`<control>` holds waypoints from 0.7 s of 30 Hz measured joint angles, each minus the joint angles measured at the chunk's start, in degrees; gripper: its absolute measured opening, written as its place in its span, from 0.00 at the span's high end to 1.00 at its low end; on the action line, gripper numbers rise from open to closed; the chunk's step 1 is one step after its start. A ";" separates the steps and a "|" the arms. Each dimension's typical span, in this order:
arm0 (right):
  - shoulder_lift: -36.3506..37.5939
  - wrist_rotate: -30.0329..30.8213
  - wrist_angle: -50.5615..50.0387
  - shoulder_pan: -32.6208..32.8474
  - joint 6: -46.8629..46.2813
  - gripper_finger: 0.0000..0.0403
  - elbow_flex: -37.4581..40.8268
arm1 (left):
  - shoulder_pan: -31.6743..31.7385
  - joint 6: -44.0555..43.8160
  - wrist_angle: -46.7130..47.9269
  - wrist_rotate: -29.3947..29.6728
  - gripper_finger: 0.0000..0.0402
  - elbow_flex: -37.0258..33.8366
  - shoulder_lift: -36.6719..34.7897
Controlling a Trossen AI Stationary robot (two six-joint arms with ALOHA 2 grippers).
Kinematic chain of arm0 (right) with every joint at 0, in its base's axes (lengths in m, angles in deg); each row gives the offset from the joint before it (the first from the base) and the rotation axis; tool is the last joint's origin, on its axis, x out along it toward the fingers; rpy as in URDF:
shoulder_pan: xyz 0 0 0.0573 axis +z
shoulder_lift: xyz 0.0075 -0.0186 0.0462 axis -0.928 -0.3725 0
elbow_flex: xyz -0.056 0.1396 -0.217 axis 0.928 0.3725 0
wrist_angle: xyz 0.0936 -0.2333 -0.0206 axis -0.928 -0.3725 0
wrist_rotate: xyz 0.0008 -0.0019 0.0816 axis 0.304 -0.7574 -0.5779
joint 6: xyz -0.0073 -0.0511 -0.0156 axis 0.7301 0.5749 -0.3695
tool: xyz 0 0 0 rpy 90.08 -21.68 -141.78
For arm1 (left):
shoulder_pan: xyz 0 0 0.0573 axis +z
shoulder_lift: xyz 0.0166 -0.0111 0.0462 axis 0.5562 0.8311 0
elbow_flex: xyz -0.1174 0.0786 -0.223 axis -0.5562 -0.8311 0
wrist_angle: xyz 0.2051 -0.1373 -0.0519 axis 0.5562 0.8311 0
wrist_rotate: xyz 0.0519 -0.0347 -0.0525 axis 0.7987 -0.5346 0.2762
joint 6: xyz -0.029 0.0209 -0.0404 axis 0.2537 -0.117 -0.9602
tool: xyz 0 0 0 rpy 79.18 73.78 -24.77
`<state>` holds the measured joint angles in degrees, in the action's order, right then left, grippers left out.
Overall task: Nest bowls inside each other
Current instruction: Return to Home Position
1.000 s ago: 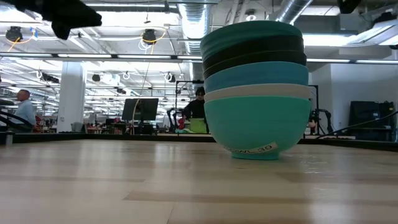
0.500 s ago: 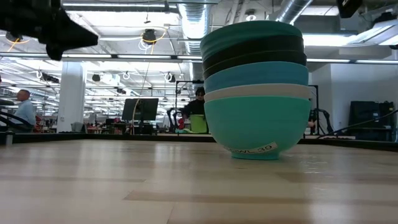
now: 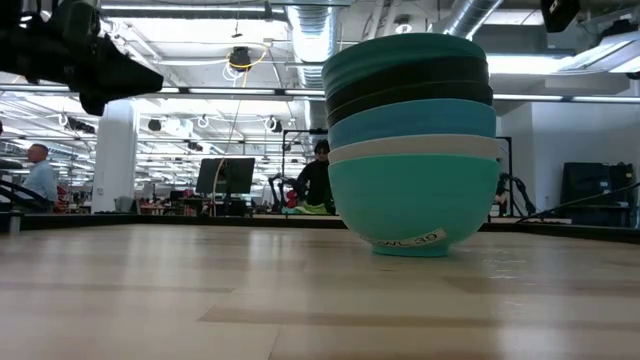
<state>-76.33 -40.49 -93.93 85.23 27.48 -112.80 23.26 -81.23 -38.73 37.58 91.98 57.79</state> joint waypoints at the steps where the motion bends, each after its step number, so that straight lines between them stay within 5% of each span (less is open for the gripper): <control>1: 0.00 0.00 0.00 0.00 0.00 0.73 0.00 | 0.48 -0.02 -0.11 -0.59 0.80 -0.18 -0.02; 21: 0.01 -0.26 -5.94 0.00 -0.93 0.73 0.00 | 6.93 -1.21 8.84 -28.98 0.80 -0.57 0.04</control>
<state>-76.32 -40.76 -99.87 85.23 26.56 -112.80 30.19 -82.44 -29.89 8.60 91.41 57.84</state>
